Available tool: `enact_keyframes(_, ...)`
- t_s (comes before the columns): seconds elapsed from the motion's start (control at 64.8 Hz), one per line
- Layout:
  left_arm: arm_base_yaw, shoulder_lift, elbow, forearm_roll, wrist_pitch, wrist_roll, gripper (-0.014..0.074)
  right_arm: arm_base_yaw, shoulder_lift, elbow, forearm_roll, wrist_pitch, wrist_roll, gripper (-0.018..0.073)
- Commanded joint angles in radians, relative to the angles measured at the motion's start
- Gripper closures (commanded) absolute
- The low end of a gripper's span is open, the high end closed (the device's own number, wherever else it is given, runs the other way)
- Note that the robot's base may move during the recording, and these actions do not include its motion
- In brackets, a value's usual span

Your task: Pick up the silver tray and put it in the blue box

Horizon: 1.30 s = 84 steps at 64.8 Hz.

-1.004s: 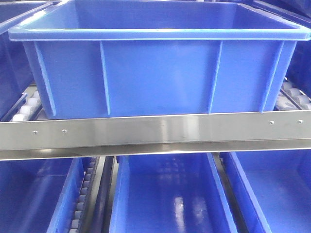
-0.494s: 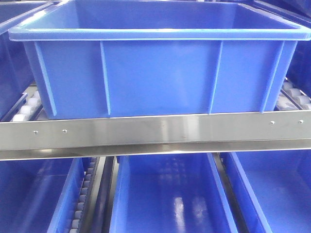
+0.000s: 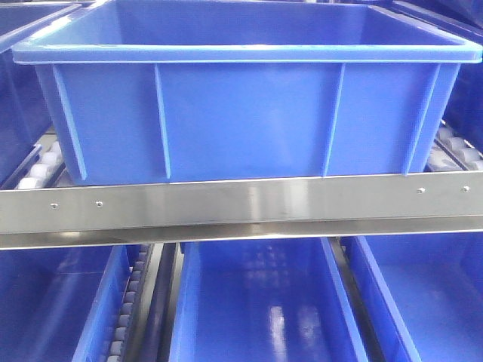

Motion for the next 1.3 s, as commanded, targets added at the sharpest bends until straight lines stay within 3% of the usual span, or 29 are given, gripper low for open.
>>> enact_keyframes(0.0,-0.003,0.007,-0.029,-0.001,-0.079,-0.001,0.0596,-0.062,-0.077,0.027,0.071,-0.036,-0.013,0.0506)
enact_keyframes(0.077,-0.003,0.007,-0.029,-0.001,-0.079,-0.001,0.0596,-0.130,-0.165,0.091,0.124,-0.004,-0.099,0.0506)
enact_keyframes(0.232,-0.003,0.007,-0.029,-0.001,-0.079,-0.001,0.0596,-0.236,-0.313,0.204,0.442,0.038,-0.437,0.0506)
enact_keyframes(0.309,-0.003,0.007,-0.029,-0.001,-0.079,-0.001,0.0596,-0.264,-0.353,0.240,0.478,0.038,-0.516,0.0506)
enact_keyframes(0.556,-0.003,0.007,-0.029,-0.001,-0.079,-0.001,0.0596,-0.316,-0.446,0.295,0.473,0.037,-0.521,0.0506)
enact_keyframes(1.282,-0.003,0.007,-0.029,-0.001,-0.079,-0.001,0.0596,-0.316,-0.446,0.295,0.472,0.037,-0.521,0.0506)
